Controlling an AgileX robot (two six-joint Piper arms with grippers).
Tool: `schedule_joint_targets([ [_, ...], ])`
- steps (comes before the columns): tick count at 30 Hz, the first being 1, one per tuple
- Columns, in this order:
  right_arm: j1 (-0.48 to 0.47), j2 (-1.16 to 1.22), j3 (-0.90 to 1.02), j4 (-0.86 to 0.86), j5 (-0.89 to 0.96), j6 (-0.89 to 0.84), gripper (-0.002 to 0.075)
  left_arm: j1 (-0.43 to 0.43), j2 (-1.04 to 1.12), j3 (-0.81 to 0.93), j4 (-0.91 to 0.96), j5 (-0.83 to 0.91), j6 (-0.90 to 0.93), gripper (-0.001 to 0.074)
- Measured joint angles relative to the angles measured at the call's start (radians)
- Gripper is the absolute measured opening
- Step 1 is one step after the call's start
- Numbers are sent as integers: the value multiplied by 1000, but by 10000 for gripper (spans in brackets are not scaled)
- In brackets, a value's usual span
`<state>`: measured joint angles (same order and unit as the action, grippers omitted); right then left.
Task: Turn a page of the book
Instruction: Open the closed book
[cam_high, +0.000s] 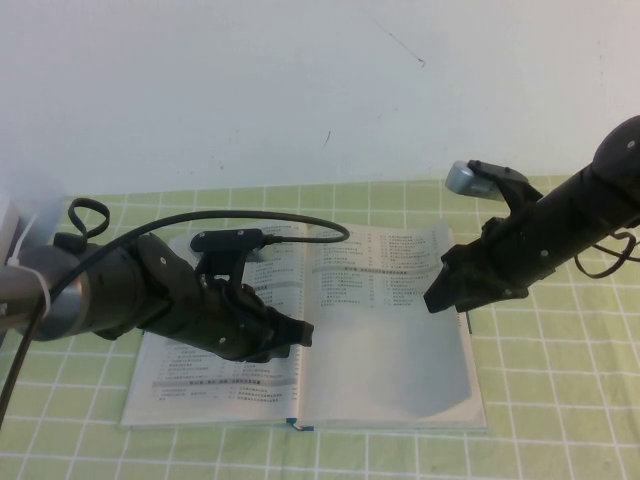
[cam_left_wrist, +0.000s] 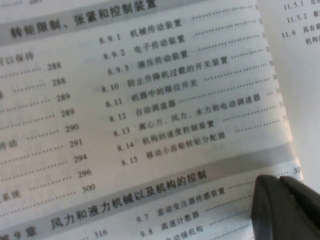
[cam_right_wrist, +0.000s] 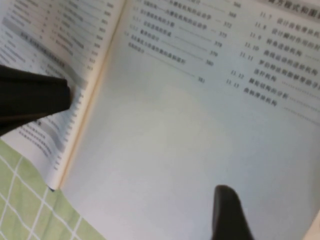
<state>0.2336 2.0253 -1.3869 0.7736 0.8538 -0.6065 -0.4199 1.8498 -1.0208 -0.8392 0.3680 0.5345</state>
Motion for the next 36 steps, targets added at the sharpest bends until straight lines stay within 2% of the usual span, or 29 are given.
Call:
schedule_joint_targets([
  [8, 0, 32, 0, 2, 29, 21, 372, -2, -43, 8, -8, 21, 6, -4],
  [15, 0, 41, 0, 21, 31, 21, 372, -6, -185, 10, -71, 36, 73, -4],
  [21, 0, 47, 0, 169, 40, -63, 372, -22, -281, 10, -163, 150, 199, -4],
  [27, 0, 47, 0, 354, 70, -171, 372, -171, -315, 14, -151, 154, 324, -4],
  [32, 0, 47, 0, 366, 74, -188, 372, -346, -318, 14, -68, 67, 328, -4],
  [36, 0, 49, 0, 366, 74, -188, 372, -471, -310, 16, -13, -70, 326, -4],
])
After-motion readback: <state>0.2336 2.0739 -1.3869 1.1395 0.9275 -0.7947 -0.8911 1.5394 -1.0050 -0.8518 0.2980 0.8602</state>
